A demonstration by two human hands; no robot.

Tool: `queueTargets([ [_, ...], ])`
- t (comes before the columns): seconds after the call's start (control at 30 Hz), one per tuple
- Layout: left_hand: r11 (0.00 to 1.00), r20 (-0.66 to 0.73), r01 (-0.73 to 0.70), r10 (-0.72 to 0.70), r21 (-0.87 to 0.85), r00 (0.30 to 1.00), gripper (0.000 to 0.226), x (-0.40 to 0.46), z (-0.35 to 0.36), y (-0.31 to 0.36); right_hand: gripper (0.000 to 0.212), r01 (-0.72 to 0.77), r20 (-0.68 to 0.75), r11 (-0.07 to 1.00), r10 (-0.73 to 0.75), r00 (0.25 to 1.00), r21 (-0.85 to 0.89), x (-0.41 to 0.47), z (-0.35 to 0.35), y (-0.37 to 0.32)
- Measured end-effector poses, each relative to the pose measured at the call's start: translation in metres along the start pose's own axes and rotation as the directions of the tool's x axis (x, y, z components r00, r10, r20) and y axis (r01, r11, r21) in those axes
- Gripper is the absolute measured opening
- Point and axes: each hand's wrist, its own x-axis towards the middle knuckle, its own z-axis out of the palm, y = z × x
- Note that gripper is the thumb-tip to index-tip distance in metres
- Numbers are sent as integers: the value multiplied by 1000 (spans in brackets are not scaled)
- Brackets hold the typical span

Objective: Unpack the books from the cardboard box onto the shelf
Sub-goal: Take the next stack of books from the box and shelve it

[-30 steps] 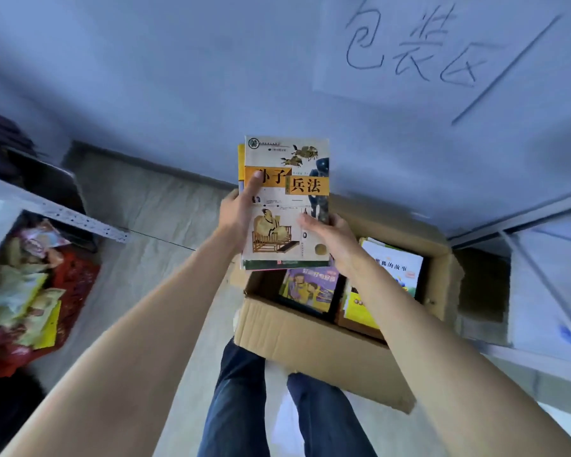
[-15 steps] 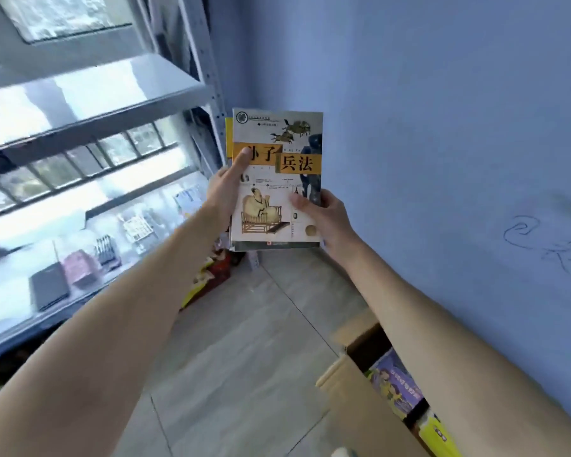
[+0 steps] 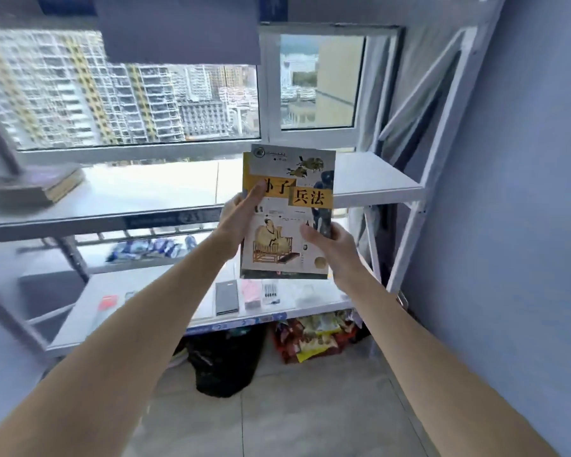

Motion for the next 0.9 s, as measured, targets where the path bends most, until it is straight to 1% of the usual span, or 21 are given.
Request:
queueTargets([
  [0.13, 1000, -105, -13, 12, -8, 994, 51, 22, -89, 13, 34, 50, 119, 999, -47, 992, -20, 43, 85, -1],
  [0.3, 998, -142, -66, 65, -3, 988, 53, 60, -173, 18, 26, 154, 171, 987, -143, 975, -50, 104, 176, 6],
  [0.4, 995, -139, -95, 92, -17, 986, 55, 82, -219, 24, 29, 185, 221, 981, -169, 961, -51, 139, 226, 11],
  [0.53, 998, -166, -59, 57, -7, 984, 54, 115, -284, 31, 37, 168, 295, 986, -155, 943, -20, 185, 291, 20],
  [0.6, 997, -160, -66, 61, -31, 985, 54, 132, -317, 32, 42, 167, 325, 986, -151, 934, -24, 206, 325, 25],
  [0.73, 993, -162, -95, 82, -74, 983, 54, 165, -382, 23, 49, 170, 341, 982, -132, 931, -84, 244, 391, 40],
  [0.8, 990, -148, -112, 98, -85, 984, 60, 187, -414, 16, 49, 176, 341, 980, -134, 931, -96, 266, 423, 51],
  [0.9, 985, -161, -171, 162, -40, 974, 63, 213, -450, 9, 47, 168, 328, 980, -125, 936, -107, 293, 464, 63],
])
